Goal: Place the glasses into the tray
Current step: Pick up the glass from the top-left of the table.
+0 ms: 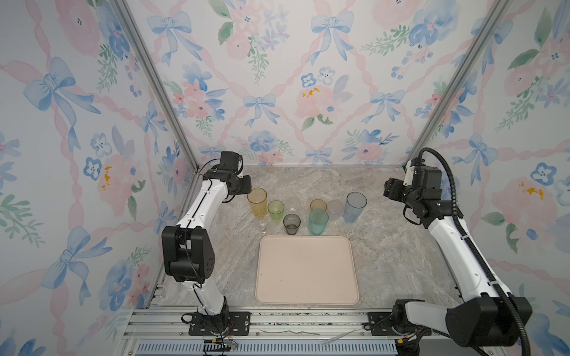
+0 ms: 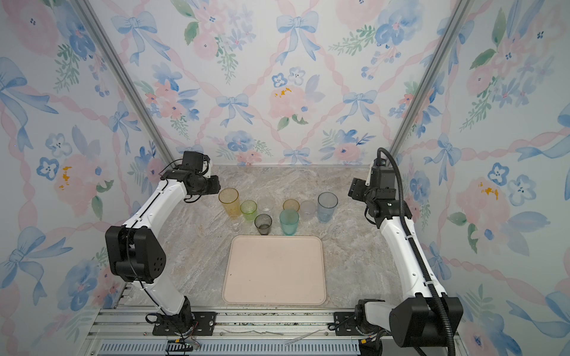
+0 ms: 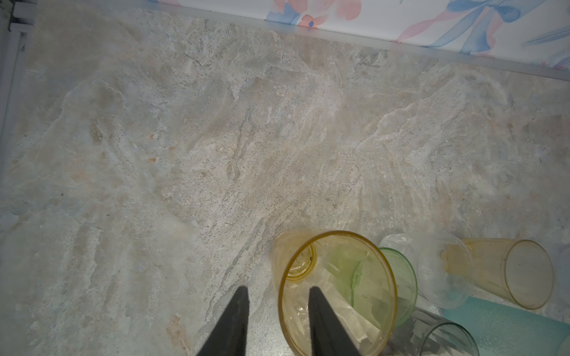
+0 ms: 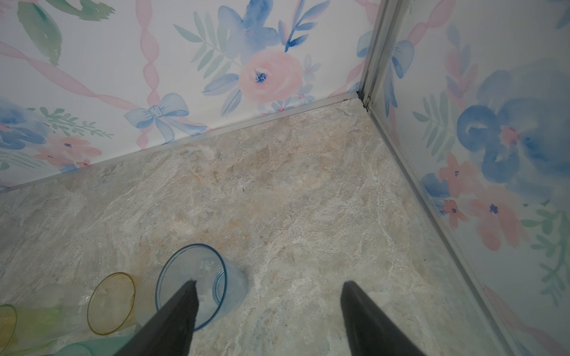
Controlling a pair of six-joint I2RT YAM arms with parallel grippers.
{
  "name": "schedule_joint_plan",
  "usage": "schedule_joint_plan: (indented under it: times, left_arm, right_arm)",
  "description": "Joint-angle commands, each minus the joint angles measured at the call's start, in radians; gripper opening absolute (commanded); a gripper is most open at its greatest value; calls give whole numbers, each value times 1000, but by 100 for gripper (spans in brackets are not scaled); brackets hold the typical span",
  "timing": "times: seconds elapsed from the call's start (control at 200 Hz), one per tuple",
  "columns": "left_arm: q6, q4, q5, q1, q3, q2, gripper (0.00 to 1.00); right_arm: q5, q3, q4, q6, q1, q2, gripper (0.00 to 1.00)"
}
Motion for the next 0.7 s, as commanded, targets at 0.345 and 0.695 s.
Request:
schedule_joint_plan:
  times: [0.345, 0.695]
  left_arm:
    - [9, -98, 30, -5, 37, 36, 32]
    - [36, -127, 10, -9, 68, 74, 32]
  right_arm:
    - [-17, 16, 9, 41, 14, 29, 76]
    - [-20, -1, 32, 67, 17, 28, 76]
